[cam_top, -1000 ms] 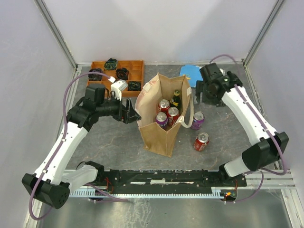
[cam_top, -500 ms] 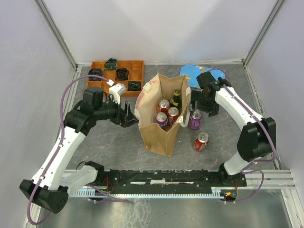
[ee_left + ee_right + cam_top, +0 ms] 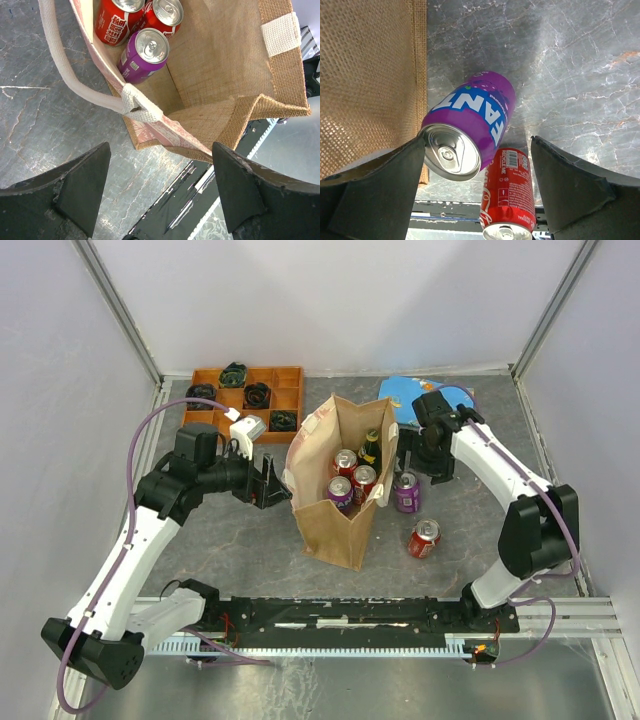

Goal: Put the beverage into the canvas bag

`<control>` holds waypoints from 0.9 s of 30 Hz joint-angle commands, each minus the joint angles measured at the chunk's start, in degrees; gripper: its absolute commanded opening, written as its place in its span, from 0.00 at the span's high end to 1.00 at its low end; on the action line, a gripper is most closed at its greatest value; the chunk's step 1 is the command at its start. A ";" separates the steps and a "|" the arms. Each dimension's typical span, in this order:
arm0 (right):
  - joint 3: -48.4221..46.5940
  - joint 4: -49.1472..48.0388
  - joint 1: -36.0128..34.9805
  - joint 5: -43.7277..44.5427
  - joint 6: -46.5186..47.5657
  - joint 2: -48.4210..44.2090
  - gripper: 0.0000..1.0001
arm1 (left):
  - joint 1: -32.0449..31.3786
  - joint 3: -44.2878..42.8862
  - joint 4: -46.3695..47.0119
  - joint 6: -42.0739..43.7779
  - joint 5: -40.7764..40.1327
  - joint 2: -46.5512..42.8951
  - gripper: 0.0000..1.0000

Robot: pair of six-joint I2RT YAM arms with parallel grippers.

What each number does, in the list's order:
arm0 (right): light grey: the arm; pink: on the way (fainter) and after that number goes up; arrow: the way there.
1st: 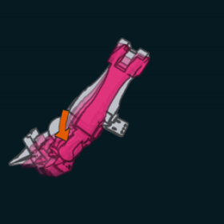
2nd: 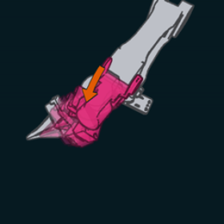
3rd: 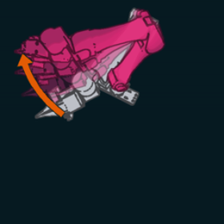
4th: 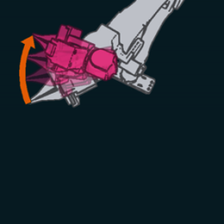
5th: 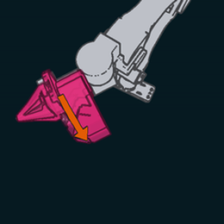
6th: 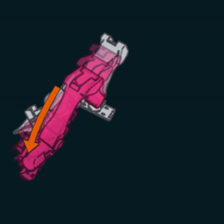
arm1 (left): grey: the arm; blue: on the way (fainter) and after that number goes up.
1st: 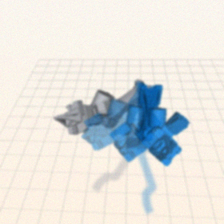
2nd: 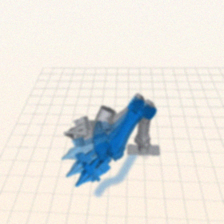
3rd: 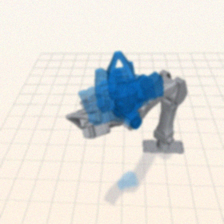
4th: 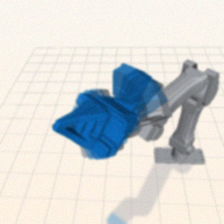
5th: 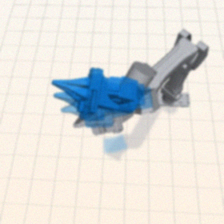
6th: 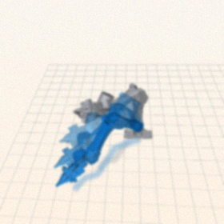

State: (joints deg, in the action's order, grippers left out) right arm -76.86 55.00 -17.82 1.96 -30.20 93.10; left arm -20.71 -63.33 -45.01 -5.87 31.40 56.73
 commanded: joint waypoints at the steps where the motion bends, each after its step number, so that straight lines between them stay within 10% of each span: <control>1: 1.72 3.83 0.38 3.04 0.67 -2.98 0.07 | -0.17 -0.29 0.70 2.78 0.11 -0.14 0.12; 27: 0.42 6.79 0.33 -0.20 0.57 -6.89 0.08 | -0.30 -0.26 0.81 3.14 1.30 0.42 0.12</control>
State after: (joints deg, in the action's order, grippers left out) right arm -74.54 60.90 -17.50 2.98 -29.74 88.55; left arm -20.73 -63.33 -44.99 -5.65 31.62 57.54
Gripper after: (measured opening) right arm 0.927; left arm 0.878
